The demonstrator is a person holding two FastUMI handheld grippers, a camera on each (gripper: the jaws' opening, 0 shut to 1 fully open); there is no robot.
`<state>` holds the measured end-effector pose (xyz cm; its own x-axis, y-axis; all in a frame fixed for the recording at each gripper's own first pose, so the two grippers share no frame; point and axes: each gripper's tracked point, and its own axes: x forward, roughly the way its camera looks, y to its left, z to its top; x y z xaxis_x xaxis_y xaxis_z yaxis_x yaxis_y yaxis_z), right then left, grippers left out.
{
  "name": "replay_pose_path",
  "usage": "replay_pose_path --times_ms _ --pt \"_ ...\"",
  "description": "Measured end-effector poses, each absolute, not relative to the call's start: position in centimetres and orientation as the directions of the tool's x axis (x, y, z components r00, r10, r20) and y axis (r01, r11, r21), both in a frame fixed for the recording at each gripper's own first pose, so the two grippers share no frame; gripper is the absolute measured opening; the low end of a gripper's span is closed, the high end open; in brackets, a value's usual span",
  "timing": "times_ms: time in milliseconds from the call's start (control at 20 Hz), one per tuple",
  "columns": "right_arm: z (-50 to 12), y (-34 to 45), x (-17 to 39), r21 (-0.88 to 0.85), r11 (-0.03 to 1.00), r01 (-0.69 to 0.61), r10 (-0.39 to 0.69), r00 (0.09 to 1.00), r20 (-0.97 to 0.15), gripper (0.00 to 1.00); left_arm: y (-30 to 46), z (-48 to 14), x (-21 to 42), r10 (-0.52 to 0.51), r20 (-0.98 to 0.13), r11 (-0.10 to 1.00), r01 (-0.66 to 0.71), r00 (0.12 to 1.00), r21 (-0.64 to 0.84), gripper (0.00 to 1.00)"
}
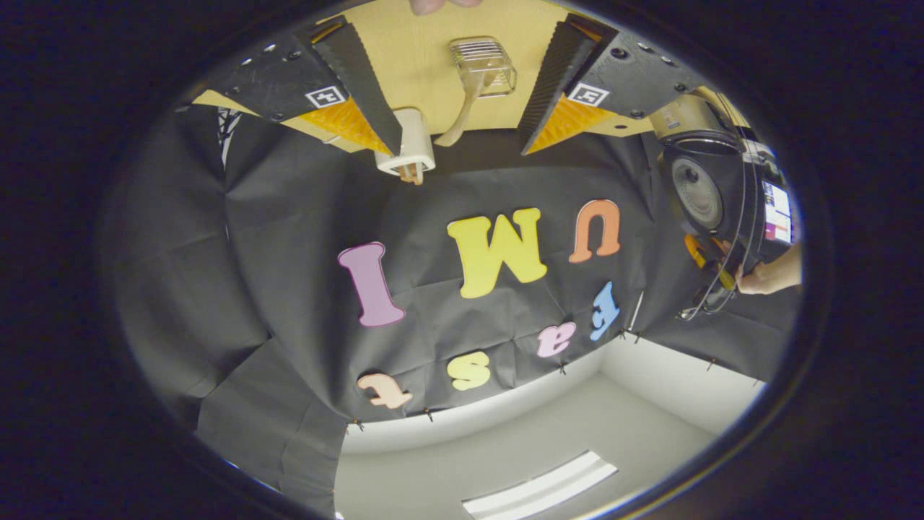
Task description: Close the left gripper, press the button to open the rice cooker; take a wooden spoon from the chopstick holder with the right hand, scoop a spoonful of rice and pour it into the rice cooker, then put the wooden spoon back into the chopstick holder.
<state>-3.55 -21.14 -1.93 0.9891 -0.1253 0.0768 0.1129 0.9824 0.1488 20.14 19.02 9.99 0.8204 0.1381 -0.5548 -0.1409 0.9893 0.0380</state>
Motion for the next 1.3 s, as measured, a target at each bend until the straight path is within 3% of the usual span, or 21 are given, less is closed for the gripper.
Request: replay_pose_path --times_ms 300,850,1300 --pt "-1.7 -18.8 -3.1 0.124 0.99 0.073 -0.084 0.993 0.08 0.95 18.8 9.0 19.0 0.115 -0.595 0.99 -0.138 0.795 0.008 0.98" --pt "-1.3 -15.8 -4.4 0.098 0.995 0.027 -0.036 0.995 0.091 0.95 16.3 4.4 8.5 0.095 -0.601 0.99 -0.137 0.793 -0.025 0.99" --pt "-1.4 -14.5 -5.5 0.062 0.998 0.029 -0.034 0.995 0.089 0.95 14.9 -1.2 3.3 0.11 -0.529 0.99 -0.139 0.841 -0.015 0.98"
